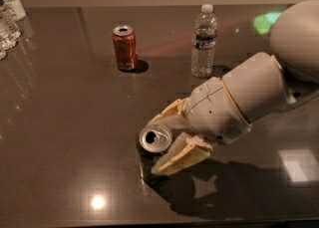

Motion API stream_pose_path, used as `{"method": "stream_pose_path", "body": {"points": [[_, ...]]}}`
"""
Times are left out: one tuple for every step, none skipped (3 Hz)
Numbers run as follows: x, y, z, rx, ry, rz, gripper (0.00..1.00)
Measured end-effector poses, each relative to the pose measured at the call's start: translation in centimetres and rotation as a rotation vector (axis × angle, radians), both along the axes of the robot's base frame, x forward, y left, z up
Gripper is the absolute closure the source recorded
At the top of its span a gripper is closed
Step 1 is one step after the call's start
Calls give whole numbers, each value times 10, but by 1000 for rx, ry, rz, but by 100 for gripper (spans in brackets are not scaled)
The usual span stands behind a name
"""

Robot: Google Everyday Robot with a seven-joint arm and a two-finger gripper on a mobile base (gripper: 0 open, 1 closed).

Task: Move green can near water bottle

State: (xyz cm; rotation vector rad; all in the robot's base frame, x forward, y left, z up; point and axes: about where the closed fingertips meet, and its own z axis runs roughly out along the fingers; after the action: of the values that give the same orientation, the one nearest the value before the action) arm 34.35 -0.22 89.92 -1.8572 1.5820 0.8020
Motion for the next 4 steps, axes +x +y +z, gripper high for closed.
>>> {"method": "stream_pose_path", "body": {"points": [[5, -10, 9, -5, -9, -31, 63], [30, -38, 21, -41, -36, -137, 87], [74, -76, 26, -84, -53, -280, 100], [129, -104, 26, -90, -44, -400, 100]]}}
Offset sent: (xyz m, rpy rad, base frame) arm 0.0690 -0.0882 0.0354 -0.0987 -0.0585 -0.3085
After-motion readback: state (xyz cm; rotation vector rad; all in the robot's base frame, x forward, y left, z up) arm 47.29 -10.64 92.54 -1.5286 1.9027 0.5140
